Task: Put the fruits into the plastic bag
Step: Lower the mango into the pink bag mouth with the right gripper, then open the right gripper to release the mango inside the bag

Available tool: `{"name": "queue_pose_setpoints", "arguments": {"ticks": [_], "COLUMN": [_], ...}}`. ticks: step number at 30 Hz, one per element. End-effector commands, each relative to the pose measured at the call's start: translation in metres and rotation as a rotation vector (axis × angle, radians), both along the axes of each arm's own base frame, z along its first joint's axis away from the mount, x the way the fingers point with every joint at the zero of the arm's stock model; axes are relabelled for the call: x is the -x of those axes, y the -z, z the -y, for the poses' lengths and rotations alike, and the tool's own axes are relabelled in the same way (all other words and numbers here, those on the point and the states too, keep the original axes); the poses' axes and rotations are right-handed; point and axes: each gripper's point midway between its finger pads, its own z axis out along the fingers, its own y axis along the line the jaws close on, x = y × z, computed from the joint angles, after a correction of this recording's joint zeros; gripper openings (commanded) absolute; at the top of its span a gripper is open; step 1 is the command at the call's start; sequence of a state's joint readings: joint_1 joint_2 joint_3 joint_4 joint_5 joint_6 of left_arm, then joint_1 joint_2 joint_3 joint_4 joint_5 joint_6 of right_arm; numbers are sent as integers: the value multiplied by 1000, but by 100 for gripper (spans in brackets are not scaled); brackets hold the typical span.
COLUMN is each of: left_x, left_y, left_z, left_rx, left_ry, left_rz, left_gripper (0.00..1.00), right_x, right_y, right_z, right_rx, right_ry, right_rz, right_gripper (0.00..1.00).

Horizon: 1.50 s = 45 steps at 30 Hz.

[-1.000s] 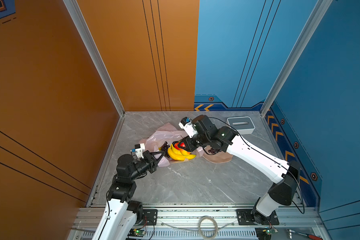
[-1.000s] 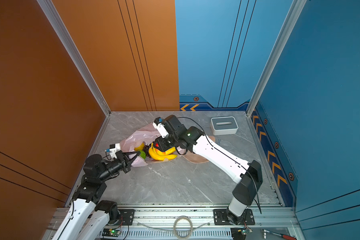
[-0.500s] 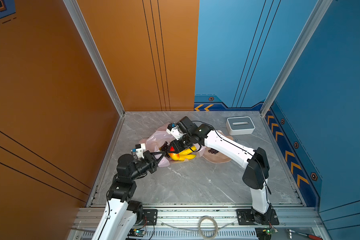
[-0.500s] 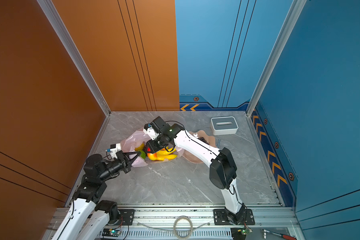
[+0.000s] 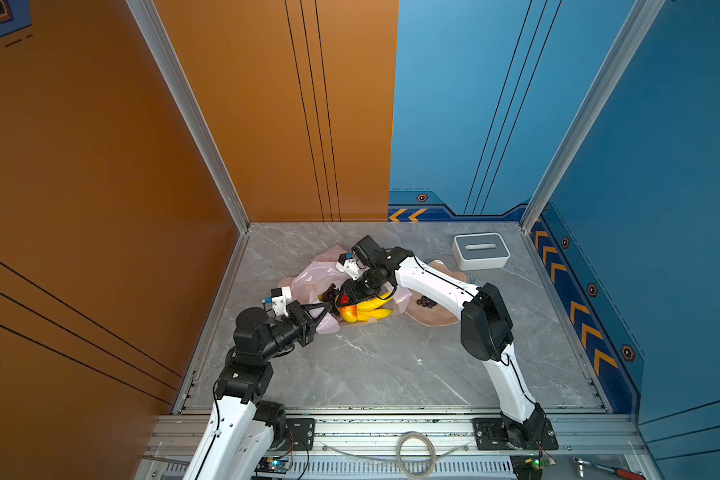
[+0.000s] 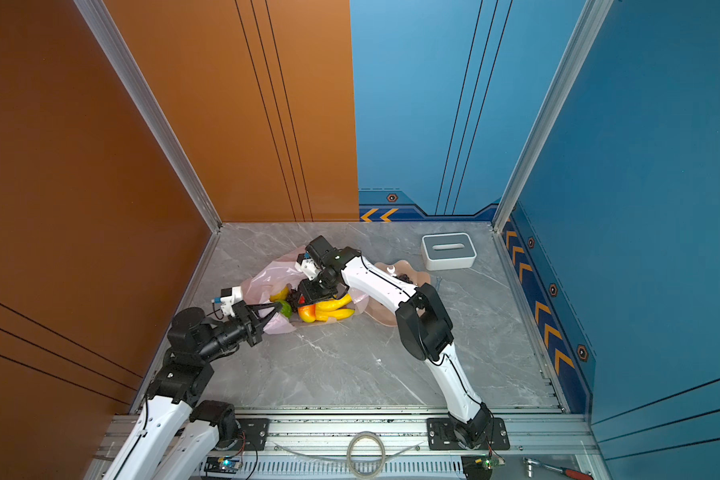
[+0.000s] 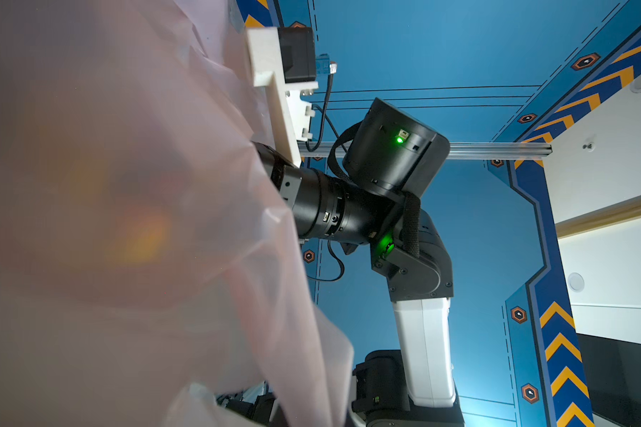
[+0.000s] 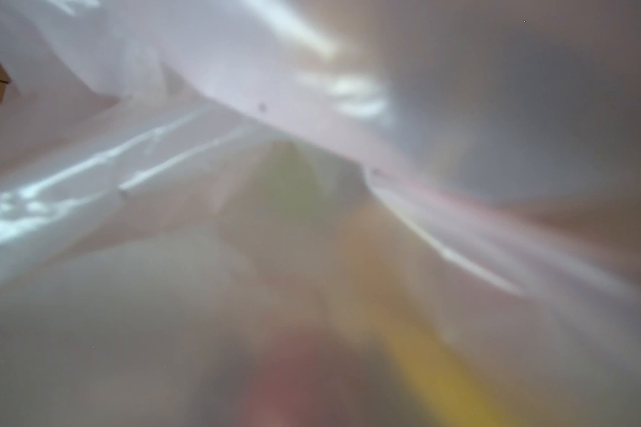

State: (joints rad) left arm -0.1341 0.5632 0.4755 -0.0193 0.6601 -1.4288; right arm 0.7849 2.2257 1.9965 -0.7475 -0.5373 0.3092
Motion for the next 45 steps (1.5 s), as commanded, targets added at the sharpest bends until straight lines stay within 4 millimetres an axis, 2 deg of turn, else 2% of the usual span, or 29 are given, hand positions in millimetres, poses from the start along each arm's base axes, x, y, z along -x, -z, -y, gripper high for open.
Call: {"name": "queue_pose_setpoints", "arguments": {"ticks": [1, 7, 11, 13, 14, 21, 26, 35, 43, 45], "left_x": [4, 5, 6, 6, 7, 7, 7, 6, 5, 5], "left_y": [-19, -17, -17, -17, -18, -17, -17, -18, -17, -17], "left_z": [5, 7, 8, 8, 8, 8, 8, 8, 8, 7], "left_rx": [-6, -5, -4, -3, -3, -4, -5, -7, -8, -8], "left_ry": [30, 34, 37, 39, 39, 38, 35, 33, 30, 29], "left_rz": [61, 57, 59, 58, 60, 57, 59, 61, 56, 55], "left_gripper": [0, 0, 0, 0, 0, 0, 0, 0, 0, 0], "right_x": [-17, -47, -63, -67, -65, -57, -49, -46, -45, -45], "right_y": [-16, -14, -12, -19, -11, -22, -8, -2, -1, -1], "right_z": [-14, -20, -26, -32, -32, -55, -68, -69, -67, -66], "right_rx": [-59, -111, -205, -261, -264, -344, -340, -321, -312, -308], "right_ry": [90, 307, 452, 499, 517, 532, 518, 506, 498, 497], "right_rz": [20, 40, 25, 30, 25, 70, 45, 47, 49, 50], "right_gripper": [38, 38, 38, 39, 40, 40, 41, 63, 78, 78]}}
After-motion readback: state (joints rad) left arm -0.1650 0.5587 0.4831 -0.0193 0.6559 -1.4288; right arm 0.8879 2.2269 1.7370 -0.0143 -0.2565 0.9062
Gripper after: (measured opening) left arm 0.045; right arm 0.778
